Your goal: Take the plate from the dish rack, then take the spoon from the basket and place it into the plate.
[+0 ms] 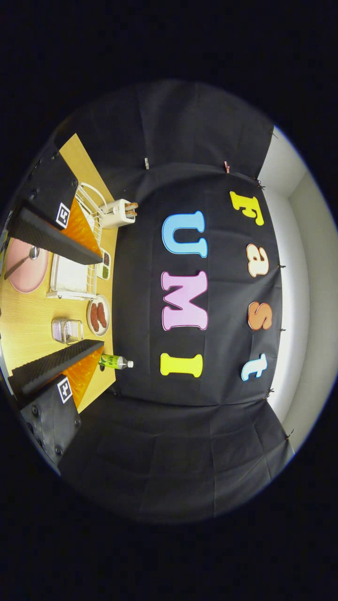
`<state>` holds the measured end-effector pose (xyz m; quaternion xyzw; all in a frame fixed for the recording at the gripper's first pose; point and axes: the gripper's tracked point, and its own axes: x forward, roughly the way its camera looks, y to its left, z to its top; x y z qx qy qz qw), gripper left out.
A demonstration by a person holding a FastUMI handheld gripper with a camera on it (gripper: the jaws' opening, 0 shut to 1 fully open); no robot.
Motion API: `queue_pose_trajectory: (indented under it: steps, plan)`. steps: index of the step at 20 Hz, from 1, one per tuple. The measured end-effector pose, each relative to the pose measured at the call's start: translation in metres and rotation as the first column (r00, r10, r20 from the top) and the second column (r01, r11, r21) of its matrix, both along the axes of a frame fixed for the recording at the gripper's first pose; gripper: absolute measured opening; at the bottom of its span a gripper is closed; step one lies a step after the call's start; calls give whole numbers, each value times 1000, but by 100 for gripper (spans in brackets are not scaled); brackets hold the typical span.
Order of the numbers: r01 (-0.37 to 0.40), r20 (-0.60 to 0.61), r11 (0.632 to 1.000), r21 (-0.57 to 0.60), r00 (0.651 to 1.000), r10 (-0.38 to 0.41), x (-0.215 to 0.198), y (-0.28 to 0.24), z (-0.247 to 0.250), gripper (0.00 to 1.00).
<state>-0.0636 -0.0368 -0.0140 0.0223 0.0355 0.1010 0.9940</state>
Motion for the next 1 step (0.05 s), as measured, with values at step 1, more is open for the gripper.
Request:
queue_pose_trajectory:
  steps: [1]
  plan:
    - [-5,4,1000,-4,1000,5,-2,2,2,98]
